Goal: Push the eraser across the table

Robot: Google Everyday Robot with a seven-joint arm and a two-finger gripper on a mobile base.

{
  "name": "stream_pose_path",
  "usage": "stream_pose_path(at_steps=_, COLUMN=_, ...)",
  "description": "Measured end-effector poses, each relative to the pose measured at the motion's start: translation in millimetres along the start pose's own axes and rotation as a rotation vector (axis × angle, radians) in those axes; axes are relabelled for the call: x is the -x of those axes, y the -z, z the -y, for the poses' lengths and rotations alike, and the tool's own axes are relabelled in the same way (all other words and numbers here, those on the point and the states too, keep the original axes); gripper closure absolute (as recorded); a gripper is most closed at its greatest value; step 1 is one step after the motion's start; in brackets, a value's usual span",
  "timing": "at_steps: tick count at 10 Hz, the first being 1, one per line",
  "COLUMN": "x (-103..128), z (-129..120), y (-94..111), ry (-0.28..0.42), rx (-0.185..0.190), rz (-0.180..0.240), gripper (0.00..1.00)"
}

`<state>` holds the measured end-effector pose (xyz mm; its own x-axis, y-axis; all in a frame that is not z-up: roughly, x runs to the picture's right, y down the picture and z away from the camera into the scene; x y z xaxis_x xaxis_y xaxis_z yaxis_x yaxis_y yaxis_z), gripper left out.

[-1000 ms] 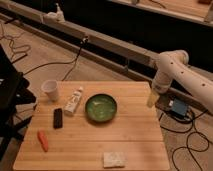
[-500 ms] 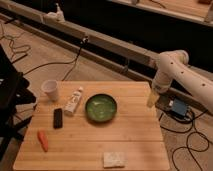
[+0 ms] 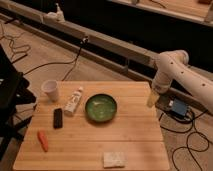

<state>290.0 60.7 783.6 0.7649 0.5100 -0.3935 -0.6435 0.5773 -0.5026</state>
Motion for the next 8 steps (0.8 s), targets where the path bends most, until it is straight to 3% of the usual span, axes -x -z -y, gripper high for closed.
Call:
stream_pose_path(at_steps=5, x=0.0, z=0.0, y=0.0, ry=0.0, rx=0.0, rz=0.0, gripper=0.2)
stream_pose_path(at_steps=6, x=0.0, z=0.0, y=0.0, ry=0.0, rx=0.0, rz=0.0, gripper=0.25)
stream_pose_path(at_steps=8, x=0.0, z=0.0, y=0.0, ry=0.0, rx=0.0, rz=0.0, gripper=0.44)
